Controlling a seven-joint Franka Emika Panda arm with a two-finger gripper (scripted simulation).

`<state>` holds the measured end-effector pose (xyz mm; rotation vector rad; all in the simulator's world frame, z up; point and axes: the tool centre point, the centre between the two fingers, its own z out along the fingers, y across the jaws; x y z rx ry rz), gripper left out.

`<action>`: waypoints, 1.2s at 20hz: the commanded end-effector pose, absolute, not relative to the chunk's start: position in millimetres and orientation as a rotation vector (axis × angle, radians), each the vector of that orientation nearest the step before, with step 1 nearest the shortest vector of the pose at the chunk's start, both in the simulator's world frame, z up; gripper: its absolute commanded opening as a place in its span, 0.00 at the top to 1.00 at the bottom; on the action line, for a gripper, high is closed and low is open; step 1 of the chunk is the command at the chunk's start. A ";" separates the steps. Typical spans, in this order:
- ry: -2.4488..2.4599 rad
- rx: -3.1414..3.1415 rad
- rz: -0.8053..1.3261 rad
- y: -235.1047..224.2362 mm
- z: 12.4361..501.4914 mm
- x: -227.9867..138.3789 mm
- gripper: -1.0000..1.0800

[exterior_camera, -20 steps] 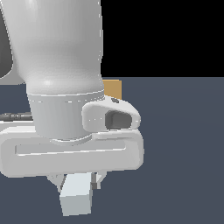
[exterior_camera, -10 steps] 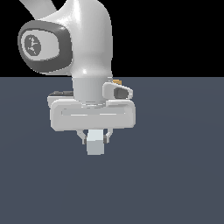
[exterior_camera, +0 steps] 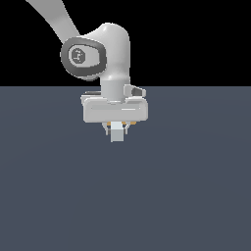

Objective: Insert the peg into the horizontal hole in a box.

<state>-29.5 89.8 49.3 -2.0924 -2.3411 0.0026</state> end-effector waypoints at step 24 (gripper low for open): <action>-2.350 -2.086 -0.004 164.5 59.9 -15.7 1.00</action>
